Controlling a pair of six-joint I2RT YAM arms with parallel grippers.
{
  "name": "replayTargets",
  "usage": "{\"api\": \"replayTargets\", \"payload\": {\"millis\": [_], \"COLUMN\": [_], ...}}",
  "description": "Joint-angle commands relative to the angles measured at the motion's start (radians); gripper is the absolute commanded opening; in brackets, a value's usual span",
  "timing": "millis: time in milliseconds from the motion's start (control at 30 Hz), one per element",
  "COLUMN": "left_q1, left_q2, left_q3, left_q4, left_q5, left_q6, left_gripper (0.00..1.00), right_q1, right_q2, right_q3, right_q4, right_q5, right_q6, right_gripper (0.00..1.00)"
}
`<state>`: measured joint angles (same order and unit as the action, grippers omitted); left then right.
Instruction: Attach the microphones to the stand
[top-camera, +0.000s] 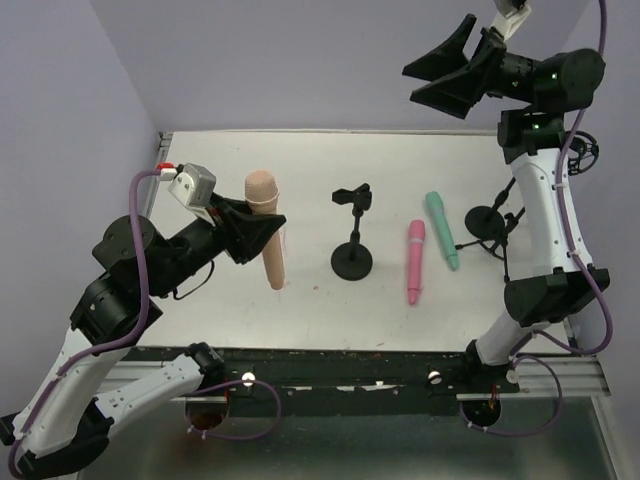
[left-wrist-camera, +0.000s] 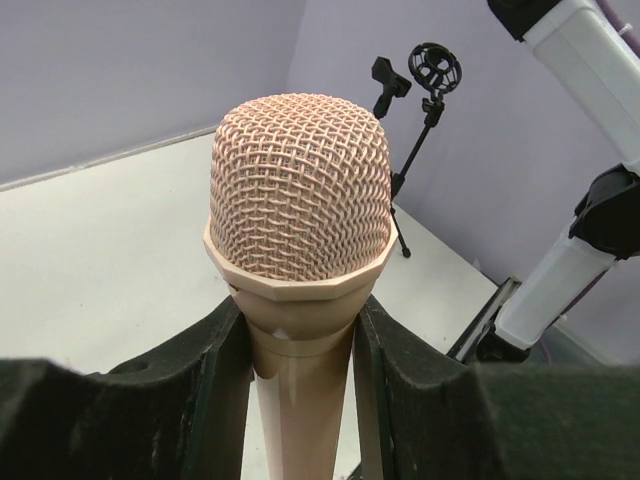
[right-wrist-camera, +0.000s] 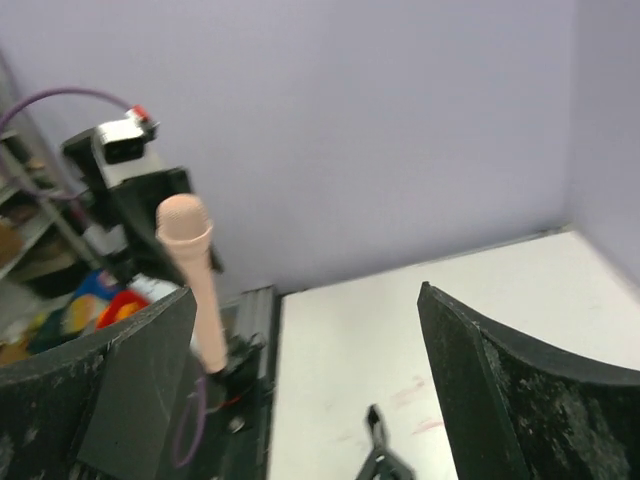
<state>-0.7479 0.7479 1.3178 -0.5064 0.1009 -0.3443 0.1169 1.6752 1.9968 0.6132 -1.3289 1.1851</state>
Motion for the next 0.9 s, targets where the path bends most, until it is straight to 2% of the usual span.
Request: {"api": "replayTargets", "payload": {"millis": [0, 67, 133, 200, 233, 300, 433, 567, 667, 767, 867], "left_q1": [0.002, 0.004, 0.004, 0.004, 0.004, 0.004, 0.004, 0.004, 0.004, 0.004, 0.002], "left_q2": [-0.031, -0.033, -0.033, -0.027, -0.019, -0.001, 0.016, 0.021, 0.024, 0.022, -0.004], "left_q3": [-0.003, 0.003, 0.006, 0.006, 0.009, 0.018, 0.002, -0.031, -0.058, -0.086, -0.136], "left_q4": [-0.007, -0.020, -0.026, -0.026, -0.030, -0.044, -0.034, -0.017, 0.008, 0.026, 0.058], "left_q5": [-0.067, -0.076, -0.078, -0.081, -0.081, -0.078, -0.069, -0.052, -0.030, -0.015, -0.004], "left_q6": [-0.047, -0.030, -0.006, 0.031, 0.048, 0.082, 0.136, 0.179, 0.189, 0.185, 0.171], "left_gripper": [0.00, 0.00, 0.00, 0.00, 0.00, 0.00, 0.00, 0.00, 0.00, 0.00, 0.00], "right_q1": [0.012, 0.012, 0.013, 0.012, 0.012, 0.012, 0.012, 0.016, 0.094, 0.219, 0.248], "right_q2": [-0.019, -0.043, -0.098, -0.143, -0.155, -0.196, -0.238, -0.223, -0.206, -0.223, -0.204], "right_q3": [0.144, 0.122, 0.030, -0.050, -0.068, -0.124, -0.171, -0.199, -0.228, -0.318, -0.348], "right_q4": [-0.724, -0.859, -0.979, -1.090, -1.175, -1.356, -1.625, -1.734, -1.765, -1.609, -1.482], "right_q5": [0.247, 0.266, 0.284, 0.296, 0.259, 0.208, 0.172, 0.116, 0.154, 0.262, 0.275], "right_q6": [-0.783, -1.017, -1.288, -1.477, -1.653, -1.899, -2.296, -2.384, -2.392, -2.236, -2.069], "right_gripper": [1.00, 1.00, 1.00, 1.00, 1.00, 1.00, 1.00, 1.00, 1.00, 1.00, 1.00]}}
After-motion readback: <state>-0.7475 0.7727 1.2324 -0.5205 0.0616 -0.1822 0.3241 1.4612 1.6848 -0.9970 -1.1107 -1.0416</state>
